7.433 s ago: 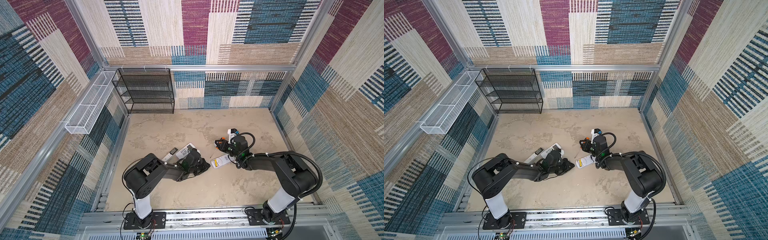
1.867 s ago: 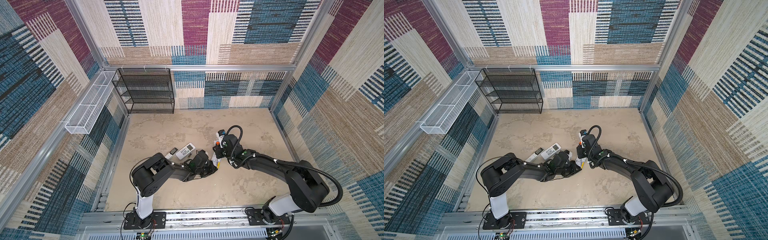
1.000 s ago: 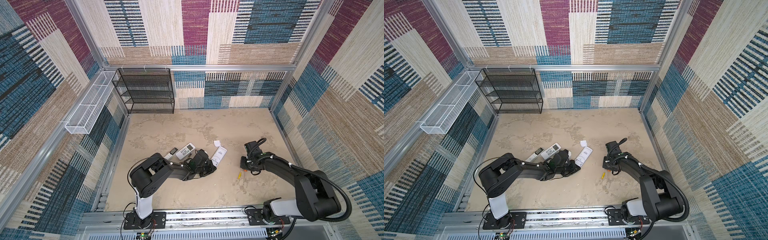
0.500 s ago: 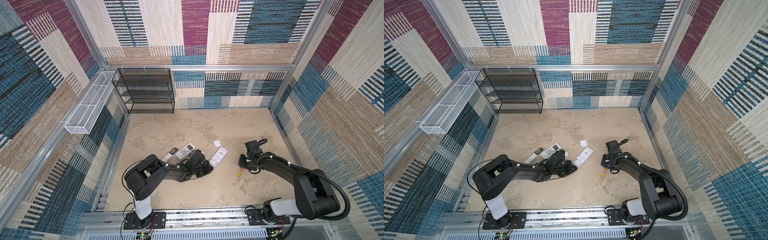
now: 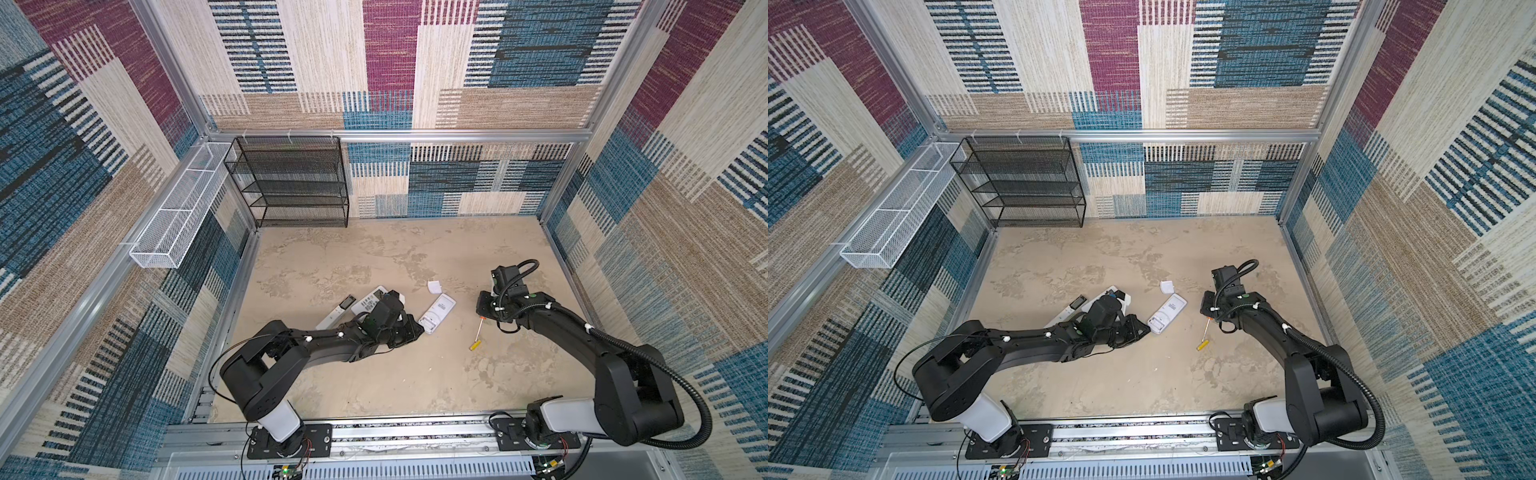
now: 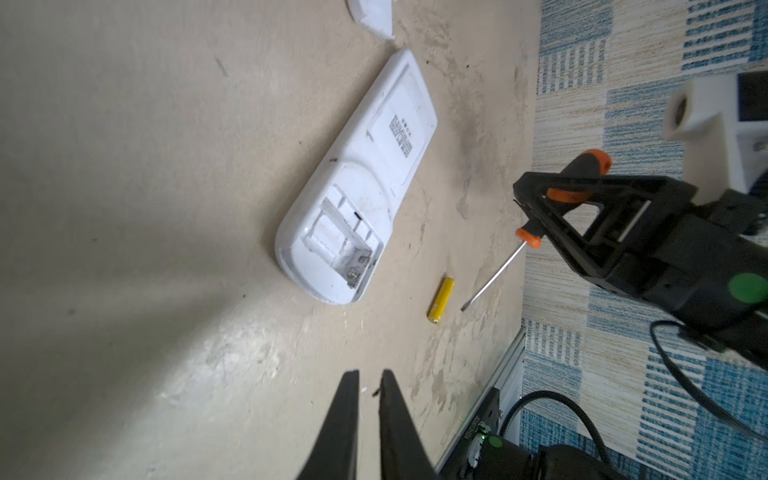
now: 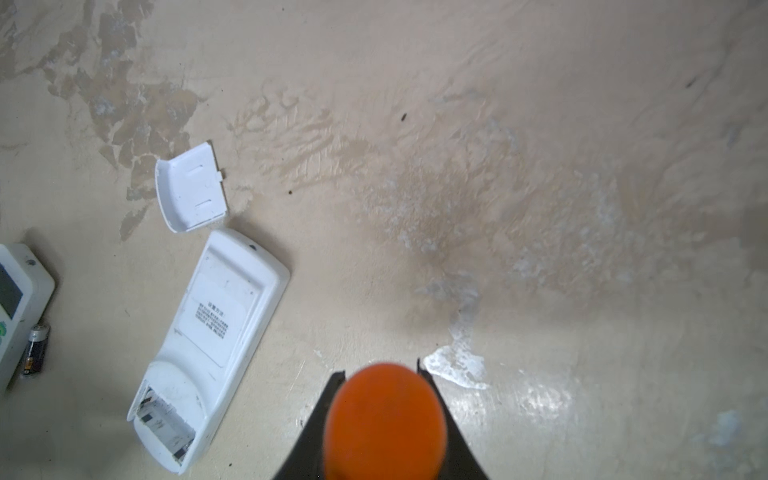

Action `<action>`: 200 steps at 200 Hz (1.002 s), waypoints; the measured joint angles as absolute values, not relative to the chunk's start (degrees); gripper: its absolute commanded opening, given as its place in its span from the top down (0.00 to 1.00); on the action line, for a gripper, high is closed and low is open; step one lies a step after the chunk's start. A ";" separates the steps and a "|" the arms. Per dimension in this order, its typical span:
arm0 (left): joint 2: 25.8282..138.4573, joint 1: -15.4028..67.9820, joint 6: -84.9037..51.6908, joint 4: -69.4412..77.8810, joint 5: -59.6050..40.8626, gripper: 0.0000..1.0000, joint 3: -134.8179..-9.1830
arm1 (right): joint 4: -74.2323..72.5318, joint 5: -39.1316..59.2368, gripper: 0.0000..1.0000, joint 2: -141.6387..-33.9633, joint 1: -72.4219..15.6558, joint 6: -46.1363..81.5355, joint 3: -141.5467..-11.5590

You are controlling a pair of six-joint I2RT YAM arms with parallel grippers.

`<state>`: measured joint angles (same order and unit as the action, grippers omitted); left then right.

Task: Unload the batteries from the remote control

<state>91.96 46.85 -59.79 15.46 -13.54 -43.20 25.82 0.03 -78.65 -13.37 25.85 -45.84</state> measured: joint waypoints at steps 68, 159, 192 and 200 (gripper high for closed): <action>77.60 39.88 -44.23 -9.93 -5.30 0.75 -50.61 | 31.59 0.08 1.00 -90.52 -6.26 18.17 -55.86; 75.96 33.41 -31.18 -28.10 -3.40 0.64 -54.96 | 39.68 -5.61 0.87 -100.27 -5.23 13.04 -60.60; 77.95 32.62 -28.67 -29.91 -3.62 0.61 -56.49 | 38.02 -5.43 0.68 -100.14 -5.23 13.58 -58.89; 78.41 32.36 -28.27 -30.30 -3.64 0.60 -56.84 | 37.26 -5.34 0.63 -100.14 -5.23 13.89 -58.26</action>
